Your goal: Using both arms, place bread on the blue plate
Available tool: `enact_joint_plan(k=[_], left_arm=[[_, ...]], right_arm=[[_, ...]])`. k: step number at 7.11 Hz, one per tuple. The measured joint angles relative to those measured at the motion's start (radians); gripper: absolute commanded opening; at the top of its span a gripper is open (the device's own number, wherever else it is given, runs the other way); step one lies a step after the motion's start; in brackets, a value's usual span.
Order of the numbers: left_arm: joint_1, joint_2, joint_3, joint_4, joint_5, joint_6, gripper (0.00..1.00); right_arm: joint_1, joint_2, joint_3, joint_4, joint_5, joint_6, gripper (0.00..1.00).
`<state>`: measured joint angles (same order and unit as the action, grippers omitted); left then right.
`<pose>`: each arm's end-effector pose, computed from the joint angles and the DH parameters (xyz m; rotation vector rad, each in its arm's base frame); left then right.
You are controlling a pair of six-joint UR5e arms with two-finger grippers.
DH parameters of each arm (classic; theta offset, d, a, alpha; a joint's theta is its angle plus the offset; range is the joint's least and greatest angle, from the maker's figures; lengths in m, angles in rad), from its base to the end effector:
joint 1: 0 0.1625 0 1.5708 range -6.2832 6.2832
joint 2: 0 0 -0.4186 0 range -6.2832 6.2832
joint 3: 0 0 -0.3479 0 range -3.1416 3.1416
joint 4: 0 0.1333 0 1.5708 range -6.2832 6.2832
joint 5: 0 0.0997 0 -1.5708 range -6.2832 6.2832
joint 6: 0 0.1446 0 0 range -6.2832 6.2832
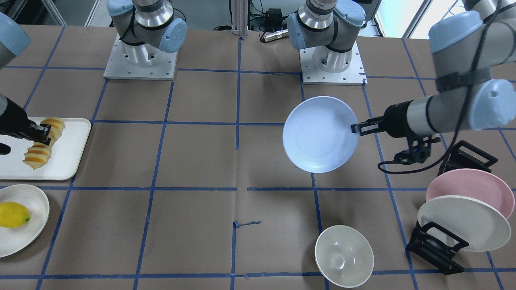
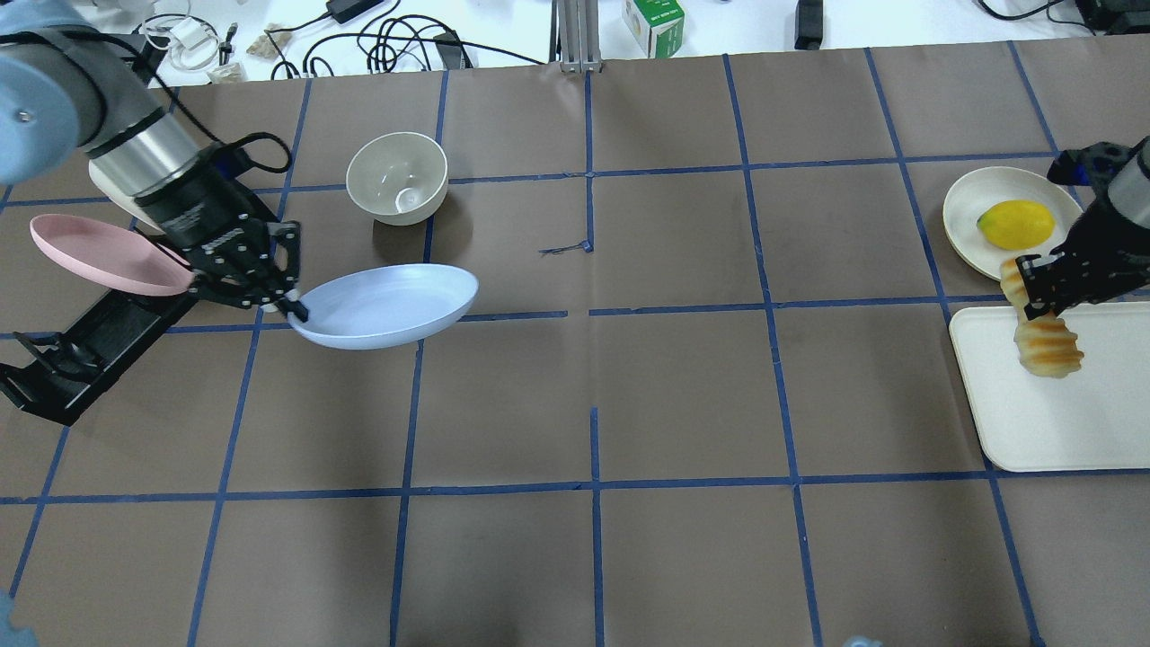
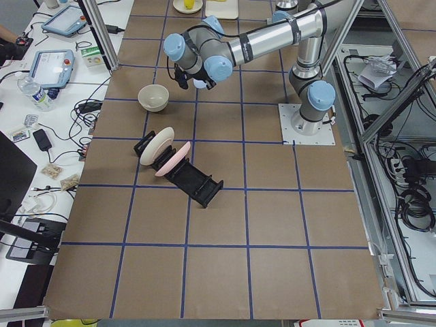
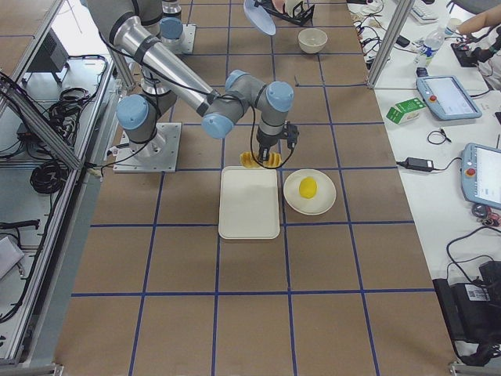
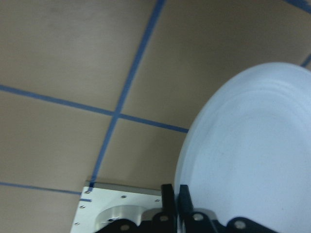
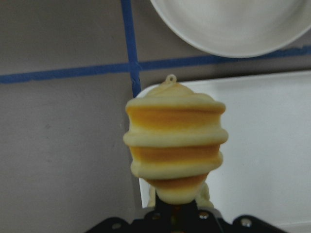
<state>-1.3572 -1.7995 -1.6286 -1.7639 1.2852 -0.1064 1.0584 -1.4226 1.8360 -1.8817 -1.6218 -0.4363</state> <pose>-0.0740 -0.4796 0.3028 0.5358 -2.7106 -0.6529 -0.1181 -0.4668 0.2829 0.1152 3.1329 0.1796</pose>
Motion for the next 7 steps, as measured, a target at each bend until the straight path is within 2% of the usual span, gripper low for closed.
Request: enact_joint_plan(k=[1,2,3,4,6,7], left_arm=[[-0.088,-0.011,-0.054,0.159,-0.068,-0.108,0.00],[-0.161,-0.032,-0.140,0.412,-0.097,-0.203,0.00],[-0.209,-0.061,-0.245,0.703,-0.108,-0.258,0.00],[-0.233,-0.094,-0.325,0.930,-0.112,-0.276,0.00],[-0.265,-0.161,-0.380,1.172,-0.111,-0.253,0.00],[-0.277,-0.189,-0.387,1.233,-0.097,-0.239,0.99]], right_arm=[[0.046,0.009,-0.086,0.057,0.013,0.029,0.00],[0.125,0.023,-0.148,0.083,0.019,0.102,0.00],[0.230,0.035,-0.181,0.089,0.021,0.212,0.00],[0.340,0.049,-0.197,0.086,0.021,0.327,0.00],[0.526,0.079,-0.219,0.081,0.021,0.527,0.00],[0.594,0.106,-0.226,0.064,0.021,0.595,0.00]])
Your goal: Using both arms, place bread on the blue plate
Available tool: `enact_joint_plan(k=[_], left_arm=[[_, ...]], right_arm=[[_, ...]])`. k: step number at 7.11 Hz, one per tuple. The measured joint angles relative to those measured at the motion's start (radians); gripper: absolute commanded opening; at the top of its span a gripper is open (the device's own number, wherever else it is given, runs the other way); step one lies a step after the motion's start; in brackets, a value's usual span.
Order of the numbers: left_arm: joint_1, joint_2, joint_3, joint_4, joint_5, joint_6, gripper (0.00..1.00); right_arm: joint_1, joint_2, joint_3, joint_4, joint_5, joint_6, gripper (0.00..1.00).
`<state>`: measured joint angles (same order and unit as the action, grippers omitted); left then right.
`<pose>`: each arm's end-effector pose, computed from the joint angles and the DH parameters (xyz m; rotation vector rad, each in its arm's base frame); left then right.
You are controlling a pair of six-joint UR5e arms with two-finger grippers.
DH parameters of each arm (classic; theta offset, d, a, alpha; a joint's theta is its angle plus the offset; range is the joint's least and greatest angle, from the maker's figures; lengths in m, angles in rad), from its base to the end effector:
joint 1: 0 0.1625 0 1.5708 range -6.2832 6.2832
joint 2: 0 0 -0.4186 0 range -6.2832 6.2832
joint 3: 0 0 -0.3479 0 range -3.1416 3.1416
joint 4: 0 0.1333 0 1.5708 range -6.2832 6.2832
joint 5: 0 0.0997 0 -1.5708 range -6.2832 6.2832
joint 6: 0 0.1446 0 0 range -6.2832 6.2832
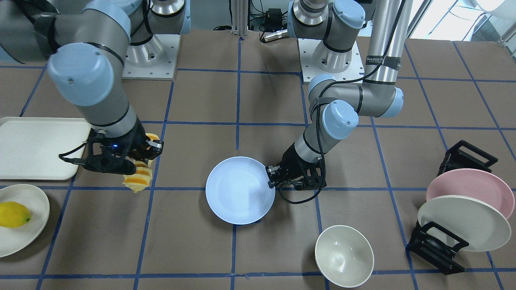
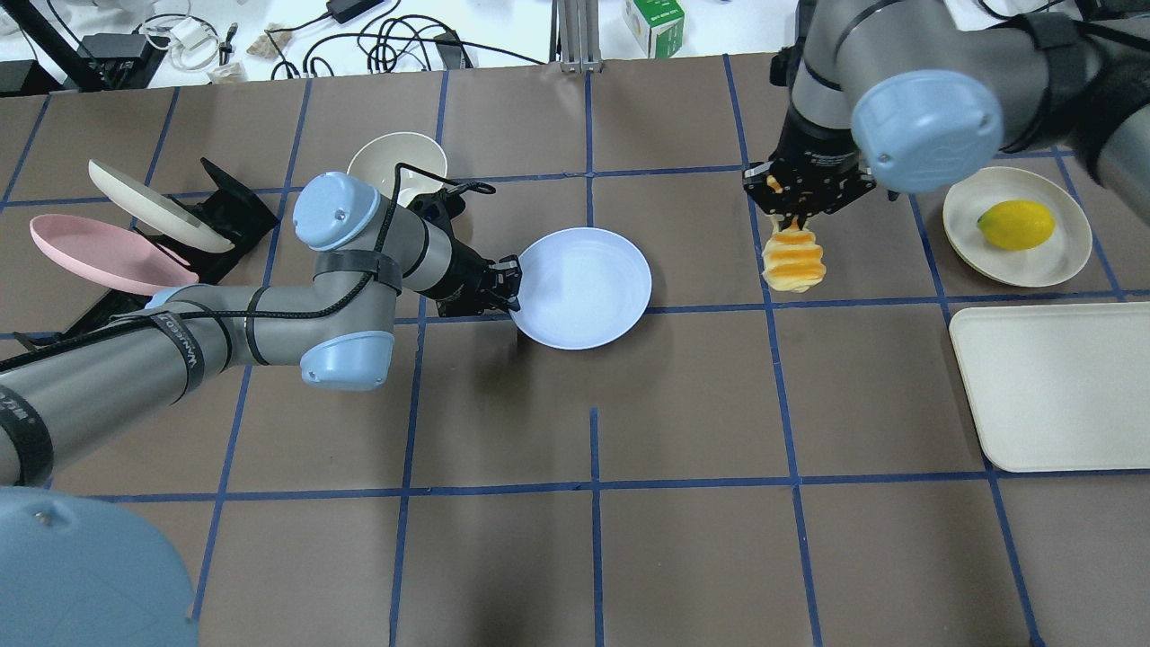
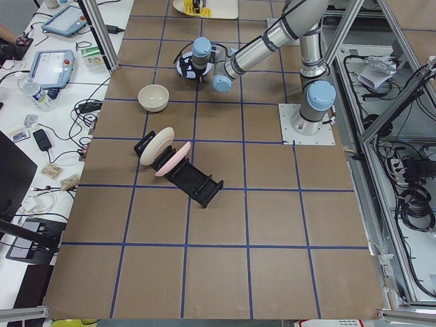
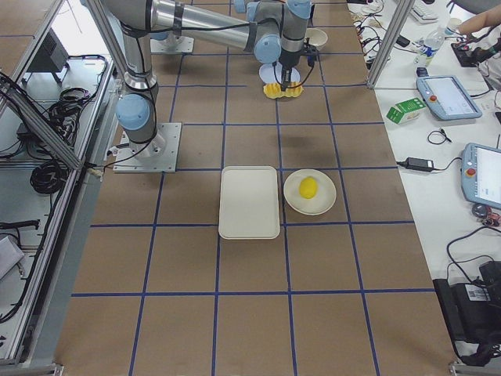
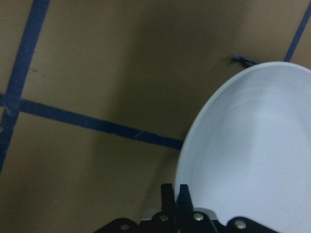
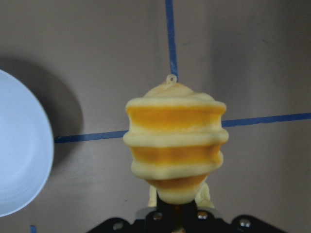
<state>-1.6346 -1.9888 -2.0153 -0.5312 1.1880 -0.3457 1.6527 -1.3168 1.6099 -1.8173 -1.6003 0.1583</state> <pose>-0.2200 -0.5050 0.1664 0.3369 -2.7084 0.1297 0.1721 -0.5188 0.3181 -0.1176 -3.1038 -0.0664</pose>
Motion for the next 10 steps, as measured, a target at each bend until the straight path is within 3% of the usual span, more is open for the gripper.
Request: enact_joint_plan(k=[2,4,5,7,9,10], left_arm=[[-0.010,-0.018,-0.001,0.041,0.116,0.006,1.00],[0.003,0.025,0.020,-0.006,0.221,0.004,1.00],[0.013,0.063,0.064,-0.108,0.259,0.003,1.00],[0.023,0.147,0.258,-0.503,0.304,0.001,1.00],[0.022,0.249,0.484,-0.933,0.365,0.009,1.00],[0.020,0.301,0.539,-1.050,0.391,0.037,1.00]], right_arm=[[0.114,0.062,-0.006,-0.076,0.012,0.086,0.00],[0.192,0.126,-0.010,-0.159,0.034,0.158,0.00],[0.221,0.150,-0.014,-0.187,0.052,0.192,0.00],[0.269,0.204,-0.025,-0.258,0.094,0.252,0.00],[0.289,0.250,-0.030,-0.291,0.102,0.264,0.67],[0.292,0.272,-0.030,-0.310,0.103,0.265,1.00]])
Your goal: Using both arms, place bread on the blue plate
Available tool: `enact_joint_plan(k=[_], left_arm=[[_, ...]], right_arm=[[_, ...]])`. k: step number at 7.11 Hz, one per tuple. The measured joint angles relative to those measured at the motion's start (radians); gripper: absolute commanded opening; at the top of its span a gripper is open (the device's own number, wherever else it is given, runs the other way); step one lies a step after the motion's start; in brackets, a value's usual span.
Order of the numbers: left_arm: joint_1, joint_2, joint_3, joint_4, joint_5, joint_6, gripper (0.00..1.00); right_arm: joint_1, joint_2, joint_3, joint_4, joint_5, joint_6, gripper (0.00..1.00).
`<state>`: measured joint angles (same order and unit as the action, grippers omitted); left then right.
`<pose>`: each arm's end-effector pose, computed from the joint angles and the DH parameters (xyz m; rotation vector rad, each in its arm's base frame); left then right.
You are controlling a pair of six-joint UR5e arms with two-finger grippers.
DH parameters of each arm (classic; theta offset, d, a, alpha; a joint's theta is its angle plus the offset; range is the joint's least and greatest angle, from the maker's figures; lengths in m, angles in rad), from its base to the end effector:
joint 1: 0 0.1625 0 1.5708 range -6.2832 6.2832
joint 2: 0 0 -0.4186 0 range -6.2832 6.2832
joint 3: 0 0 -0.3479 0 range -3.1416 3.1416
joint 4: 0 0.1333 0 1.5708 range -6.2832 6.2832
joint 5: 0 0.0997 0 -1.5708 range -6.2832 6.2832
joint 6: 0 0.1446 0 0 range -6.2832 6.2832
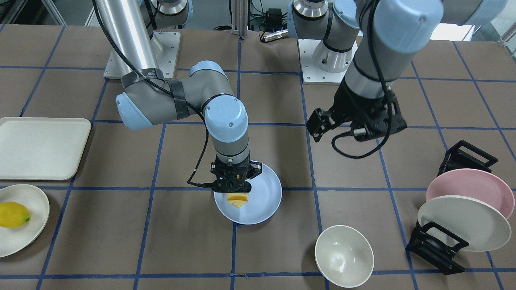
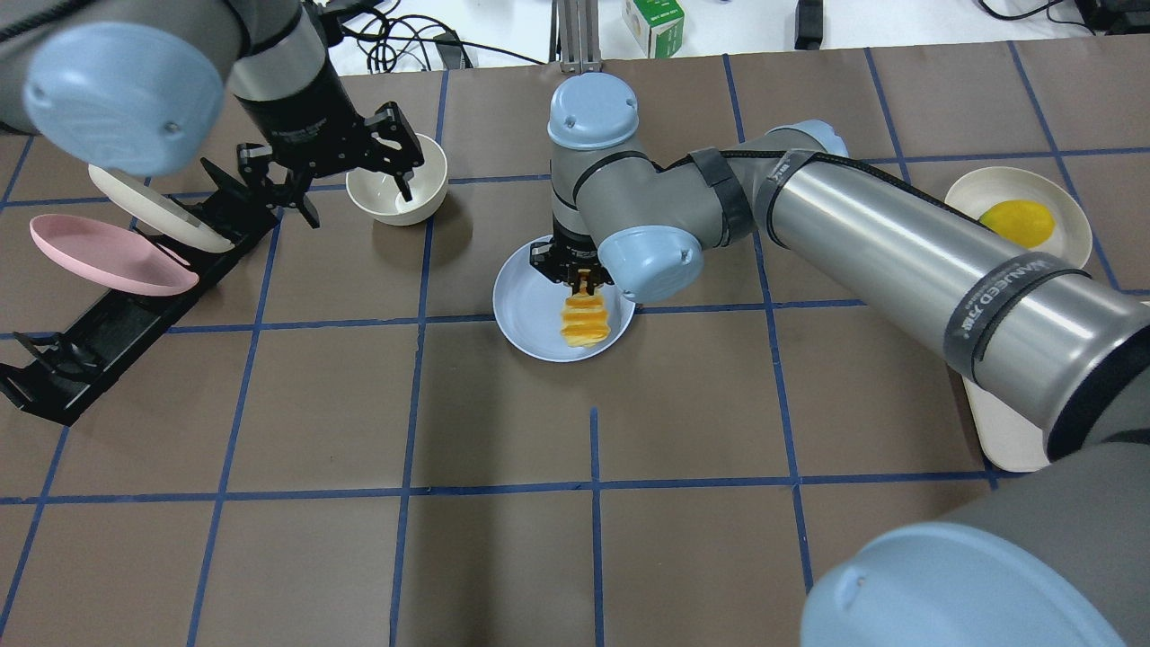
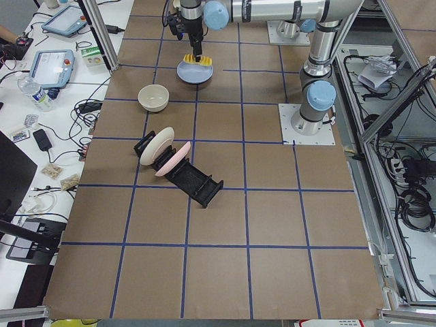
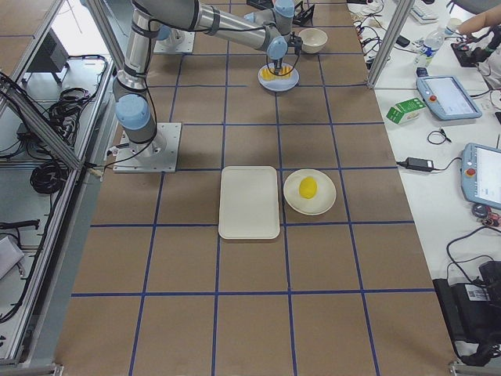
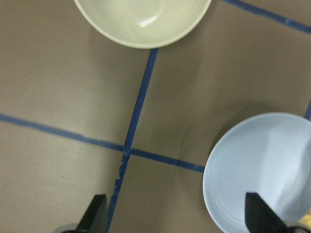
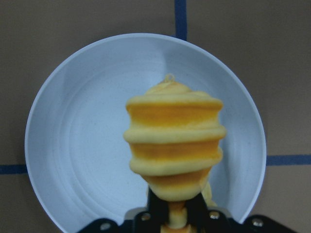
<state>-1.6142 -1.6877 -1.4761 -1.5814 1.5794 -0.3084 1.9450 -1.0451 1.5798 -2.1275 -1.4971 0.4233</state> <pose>-0.1533 -0.4853 0.4227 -0.4129 3.0996 0.0482 0.3578 -0.5173 0.2053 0.0740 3.0642 0.0128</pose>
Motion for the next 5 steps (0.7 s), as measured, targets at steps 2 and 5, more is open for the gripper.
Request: enact_joint_plan(k=[2,5], left_arm=[[-0.001,0.064,0.022,-0.066,0.053,0.110,1.00],[-0.001,0.079,-0.016,-0.069,0.062,0.160,1.00]], right_arm=[[0.001,0.013,0.000,-0.018,0.002,0.001,1.00],[-0.007,-0.011,-0.003,0.000,-0.003,-0.001,1.00]])
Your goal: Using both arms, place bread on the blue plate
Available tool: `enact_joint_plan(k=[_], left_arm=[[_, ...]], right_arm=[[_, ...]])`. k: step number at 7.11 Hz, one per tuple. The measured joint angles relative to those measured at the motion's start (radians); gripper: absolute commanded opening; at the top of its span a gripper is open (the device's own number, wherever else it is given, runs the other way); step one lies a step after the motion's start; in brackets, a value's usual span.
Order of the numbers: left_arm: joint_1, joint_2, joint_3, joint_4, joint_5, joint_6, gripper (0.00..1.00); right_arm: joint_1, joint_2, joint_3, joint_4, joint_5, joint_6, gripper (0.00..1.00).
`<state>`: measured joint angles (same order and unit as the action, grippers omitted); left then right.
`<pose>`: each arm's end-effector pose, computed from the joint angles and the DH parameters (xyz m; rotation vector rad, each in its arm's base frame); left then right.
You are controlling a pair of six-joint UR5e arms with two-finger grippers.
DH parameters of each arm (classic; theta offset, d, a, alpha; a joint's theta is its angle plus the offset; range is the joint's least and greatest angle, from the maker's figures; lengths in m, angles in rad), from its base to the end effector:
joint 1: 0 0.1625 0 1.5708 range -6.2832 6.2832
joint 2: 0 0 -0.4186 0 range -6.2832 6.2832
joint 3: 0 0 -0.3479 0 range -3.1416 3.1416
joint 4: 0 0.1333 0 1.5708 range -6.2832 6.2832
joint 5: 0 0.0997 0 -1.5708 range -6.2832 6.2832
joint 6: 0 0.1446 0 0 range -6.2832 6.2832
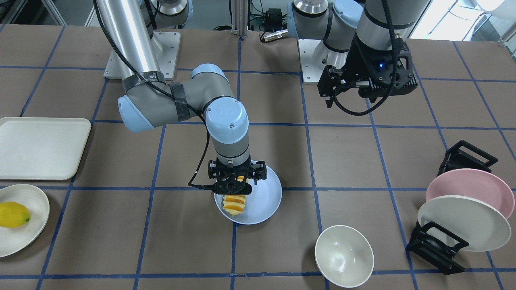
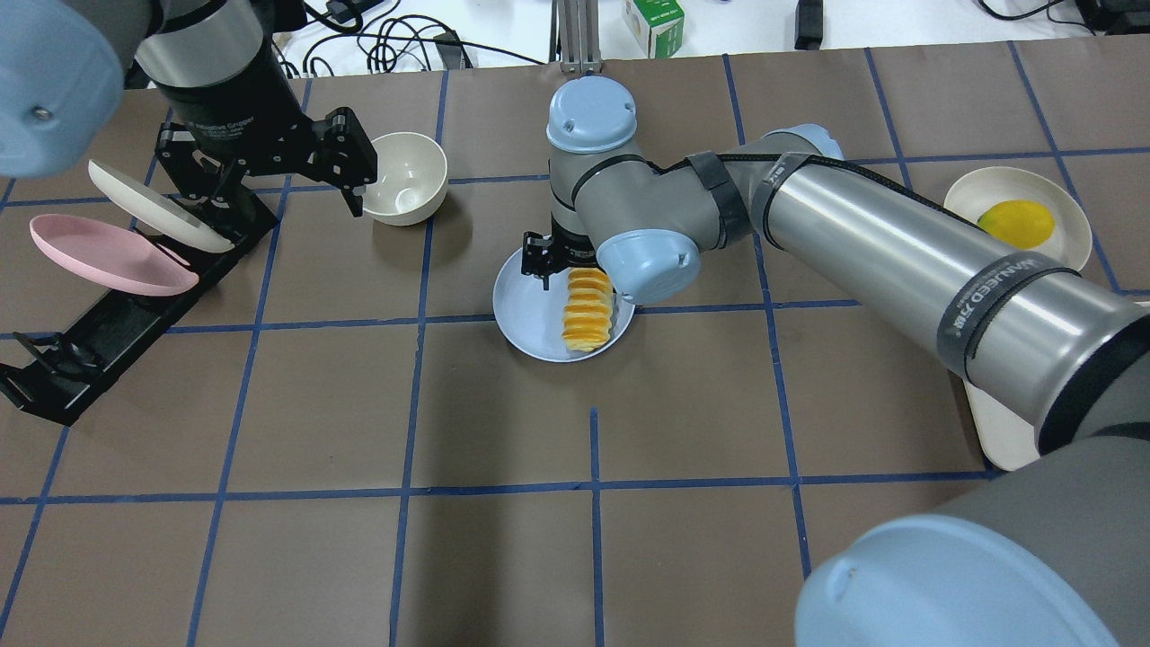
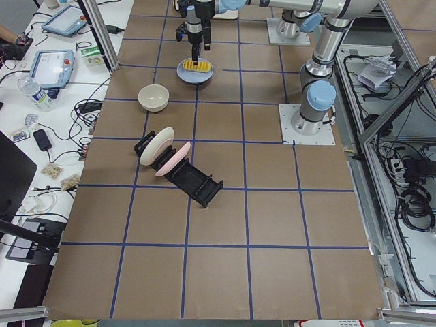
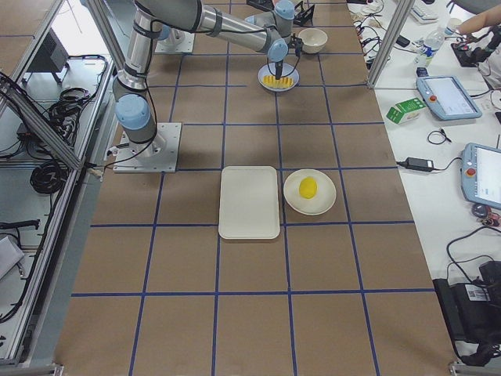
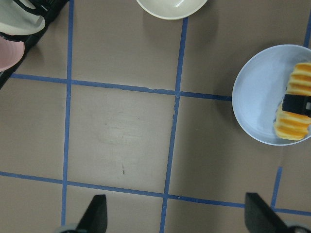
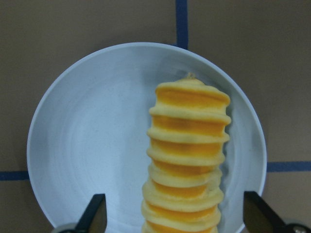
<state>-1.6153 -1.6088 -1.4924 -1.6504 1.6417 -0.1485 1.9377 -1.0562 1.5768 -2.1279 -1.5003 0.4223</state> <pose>-0.1433 -0.4516 0.4468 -0.1573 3.0628 0.0494 0.3537 -0.5205 0.2133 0.0828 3.0614 -0.0101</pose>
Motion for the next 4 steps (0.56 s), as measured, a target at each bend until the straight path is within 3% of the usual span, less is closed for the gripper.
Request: enact_joint_plan(k=[4], left_arm=[[0.000,0.011,-0.013,0.002,-0.002,0.001,1.00]], right_arm=[[-0.201,-0.236,0.001,0.330,-0.023,-0.150,1.00]])
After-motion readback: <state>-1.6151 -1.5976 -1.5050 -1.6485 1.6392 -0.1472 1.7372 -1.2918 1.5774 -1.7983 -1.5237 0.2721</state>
